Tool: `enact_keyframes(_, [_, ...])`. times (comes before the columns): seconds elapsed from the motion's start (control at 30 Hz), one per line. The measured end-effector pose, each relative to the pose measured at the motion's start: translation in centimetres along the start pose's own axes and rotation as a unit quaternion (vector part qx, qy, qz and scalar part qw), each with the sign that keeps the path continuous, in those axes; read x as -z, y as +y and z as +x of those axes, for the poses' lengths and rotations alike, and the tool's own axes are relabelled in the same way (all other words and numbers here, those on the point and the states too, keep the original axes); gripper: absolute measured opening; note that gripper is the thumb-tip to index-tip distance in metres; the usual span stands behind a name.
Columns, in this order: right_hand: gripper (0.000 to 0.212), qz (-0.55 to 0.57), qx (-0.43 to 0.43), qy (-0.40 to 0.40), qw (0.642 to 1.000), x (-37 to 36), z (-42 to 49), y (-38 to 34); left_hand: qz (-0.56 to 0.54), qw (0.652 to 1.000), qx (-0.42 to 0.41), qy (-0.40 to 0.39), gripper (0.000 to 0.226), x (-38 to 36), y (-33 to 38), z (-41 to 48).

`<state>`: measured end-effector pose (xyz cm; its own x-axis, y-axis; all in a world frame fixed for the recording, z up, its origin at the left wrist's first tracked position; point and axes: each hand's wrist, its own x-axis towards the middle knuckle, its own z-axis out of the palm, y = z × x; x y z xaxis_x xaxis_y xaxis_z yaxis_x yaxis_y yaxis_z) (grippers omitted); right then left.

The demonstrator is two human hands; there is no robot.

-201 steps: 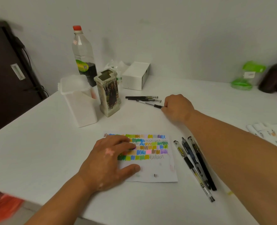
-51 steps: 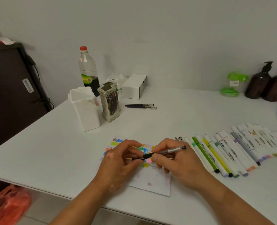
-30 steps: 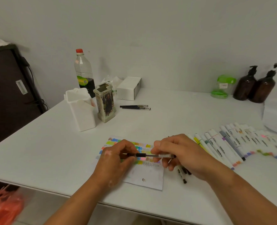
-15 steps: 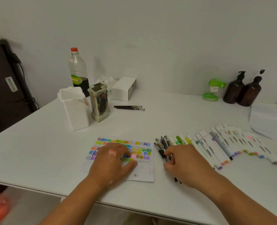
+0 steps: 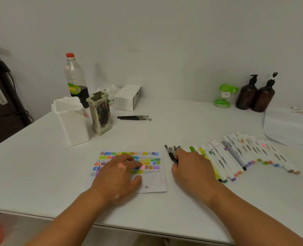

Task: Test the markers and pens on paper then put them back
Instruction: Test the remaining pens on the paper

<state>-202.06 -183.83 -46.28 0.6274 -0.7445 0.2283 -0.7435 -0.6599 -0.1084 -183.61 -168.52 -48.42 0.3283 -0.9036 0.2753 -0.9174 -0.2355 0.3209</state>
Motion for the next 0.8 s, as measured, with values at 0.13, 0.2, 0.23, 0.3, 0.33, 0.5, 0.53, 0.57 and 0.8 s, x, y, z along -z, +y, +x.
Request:
enact_keyframes(0.13, [0.018,0.003,-0.007,0.003,1.0,-0.5,0.9,0.5,-0.009,1.0,-0.01,-0.025,0.044,0.3,-0.4,0.9])
enact_keyframes(0.2, [0.021,0.006,-0.009,-0.003,1.0,-0.5,1.4,0.7,-0.011,0.999,-0.021,-0.034,0.043,0.5,-1.0,1.4])
enact_keyframes(0.23, [0.021,0.008,-0.009,-0.008,1.0,-0.4,1.6,0.8,-0.012,0.999,-0.025,-0.037,0.043,0.6,-1.3,1.6])
enact_keyframes(0.3, [0.022,0.012,-0.01,-0.015,1.0,-0.1,2.0,0.8,-0.013,0.999,-0.031,-0.043,0.045,0.9,-2.0,2.0])
enact_keyframes(0.33, [0.021,0.015,-0.012,-0.014,1.0,0.0,2.2,0.8,-0.011,0.998,-0.035,-0.045,0.046,1.0,-2.4,2.2])
enact_keyframes(0.5, [0.021,0.051,-0.014,0.012,0.999,0.4,4.7,0.1,0.02,0.996,-0.046,-0.074,0.057,1.3,-4.2,3.4])
enact_keyframes(0.53, [0.02,0.056,-0.011,0.016,0.998,0.3,5.7,-0.1,0.014,0.996,-0.045,-0.077,0.056,1.4,-4.5,3.9])
enact_keyframes(0.57, [0.018,0.061,-0.006,0.018,0.998,0.0,6.9,-0.3,0.008,0.996,-0.046,-0.078,0.056,1.4,-4.8,4.3])
enact_keyframes(0.8, [0.027,0.101,0.037,-0.038,0.994,-2.9,18.0,-1.7,0.001,0.998,-0.032,-0.054,0.056,0.3,-6.0,6.1])
